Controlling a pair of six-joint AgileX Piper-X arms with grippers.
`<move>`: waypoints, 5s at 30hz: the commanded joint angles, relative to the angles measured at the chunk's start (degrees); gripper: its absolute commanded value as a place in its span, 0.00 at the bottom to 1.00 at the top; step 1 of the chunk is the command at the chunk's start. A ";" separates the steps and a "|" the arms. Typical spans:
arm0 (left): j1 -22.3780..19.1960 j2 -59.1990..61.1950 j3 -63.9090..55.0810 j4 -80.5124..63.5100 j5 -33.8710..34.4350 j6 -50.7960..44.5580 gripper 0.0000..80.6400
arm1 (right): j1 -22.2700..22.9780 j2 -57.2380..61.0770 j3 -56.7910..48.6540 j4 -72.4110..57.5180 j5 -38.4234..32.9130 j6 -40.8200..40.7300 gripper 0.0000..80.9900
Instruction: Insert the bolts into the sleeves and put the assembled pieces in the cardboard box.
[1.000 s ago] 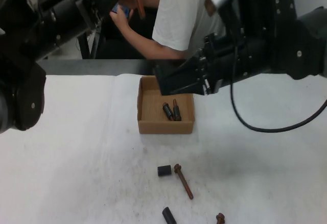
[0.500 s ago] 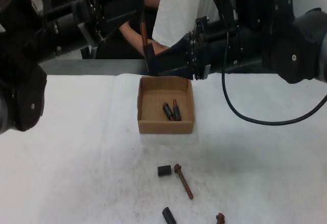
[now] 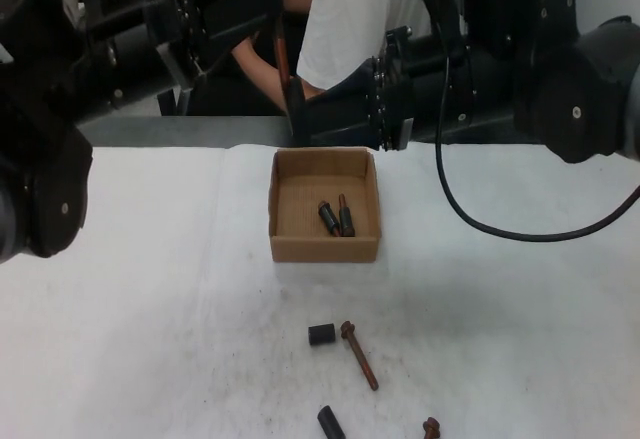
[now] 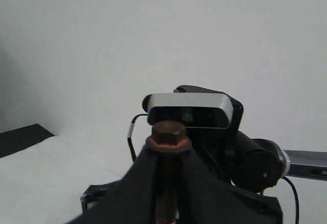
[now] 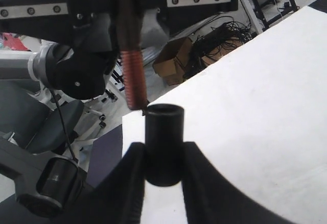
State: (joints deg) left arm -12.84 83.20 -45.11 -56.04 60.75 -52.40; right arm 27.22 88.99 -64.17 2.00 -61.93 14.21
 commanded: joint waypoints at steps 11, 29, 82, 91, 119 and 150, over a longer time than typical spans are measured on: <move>0.14 -0.96 -0.15 2.77 -1.78 3.45 0.00 | 0.18 -0.77 -0.29 -0.96 -2.79 0.18 0.01; -0.13 -0.96 -1.30 -2.49 -3.13 -0.76 0.00 | 0.04 -0.77 0.07 -2.00 -0.93 0.77 0.01; -0.13 -0.96 -1.49 2.61 1.86 0.99 0.00 | 0.10 -0.77 1.29 -16.37 -1.18 10.66 0.01; -0.22 -0.96 1.19 2.74 2.90 0.99 0.00 | 0.10 -0.77 1.29 -16.37 -1.18 10.66 0.01; -1.48 -0.96 1.17 7.61 13.31 -0.57 0.60 | 0.10 -0.77 1.29 -16.37 -2.32 10.78 0.01; -1.48 -0.96 1.17 7.84 13.48 -1.64 0.60 | 0.21 -0.77 1.29 -21.16 5.73 1.16 0.01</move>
State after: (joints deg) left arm -13.70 82.21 -44.23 -49.35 69.58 -53.14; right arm 27.81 89.44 -61.74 -16.27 -59.84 16.32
